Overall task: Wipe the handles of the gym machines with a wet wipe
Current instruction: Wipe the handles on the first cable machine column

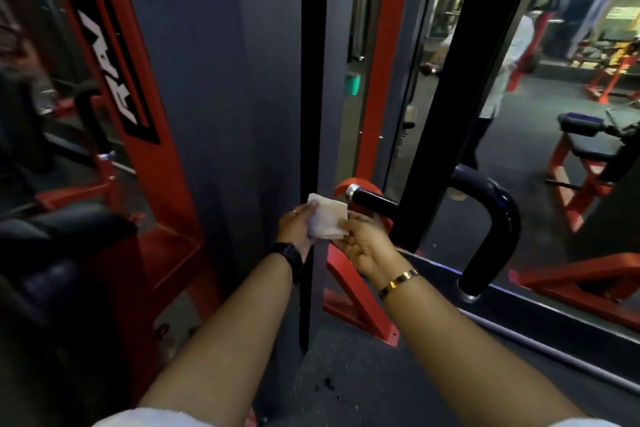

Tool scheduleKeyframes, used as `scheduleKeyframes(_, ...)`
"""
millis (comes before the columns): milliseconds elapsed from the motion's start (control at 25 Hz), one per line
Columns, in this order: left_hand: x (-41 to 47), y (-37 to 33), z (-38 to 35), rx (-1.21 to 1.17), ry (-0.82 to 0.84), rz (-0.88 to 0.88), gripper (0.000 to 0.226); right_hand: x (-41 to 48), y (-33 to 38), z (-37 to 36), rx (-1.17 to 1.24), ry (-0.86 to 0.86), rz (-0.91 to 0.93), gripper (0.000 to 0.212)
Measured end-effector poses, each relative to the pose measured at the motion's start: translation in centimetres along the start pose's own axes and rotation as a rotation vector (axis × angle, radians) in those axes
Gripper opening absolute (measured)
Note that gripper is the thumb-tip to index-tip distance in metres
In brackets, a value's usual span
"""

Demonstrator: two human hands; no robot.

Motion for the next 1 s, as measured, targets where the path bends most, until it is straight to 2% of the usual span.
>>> scheduleKeyframes(200, -5.0, 1.8, 0.8, -0.051, -0.148, 0.003, 0.037, -2.9, -0.6, 1.8, -0.057, 0.115, -0.148, 0.018)
scheduleKeyframes(400, -11.7, 4.1, 2.1, -0.161, -0.279, 0.001, 0.035, -5.8, -3.2, 3.9, -0.094, 0.179, -0.36, 0.038)
scheduleKeyframes(480, -14.7, 4.9, 3.3, -0.213, -0.348, 0.023, 0.045, -7.3, -4.8, 3.9, -0.12, 0.215, -0.411, 0.039)
scheduleKeyframes(640, -20.7, 5.3, 7.1, -0.263, -0.492, -0.029, 0.064, -11.3, -8.5, 2.1, -0.166, 0.316, -0.517, 0.04)
scheduleKeyframes(1000, -36.9, 4.6, 18.2, -0.393, -0.769, -0.17, 0.072, -23.5, -19.0, -5.6, -0.343, 0.568, -0.75, 0.037)
Point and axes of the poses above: each hand's wrist, its own x-axis towards the middle knuckle, its own z-axis out of the back of the hand, y = z × x, the point moved 2 cm from there along x, towards the middle knuckle, and after that the axes turned 12 degrees about x, right-handed, at the moved point
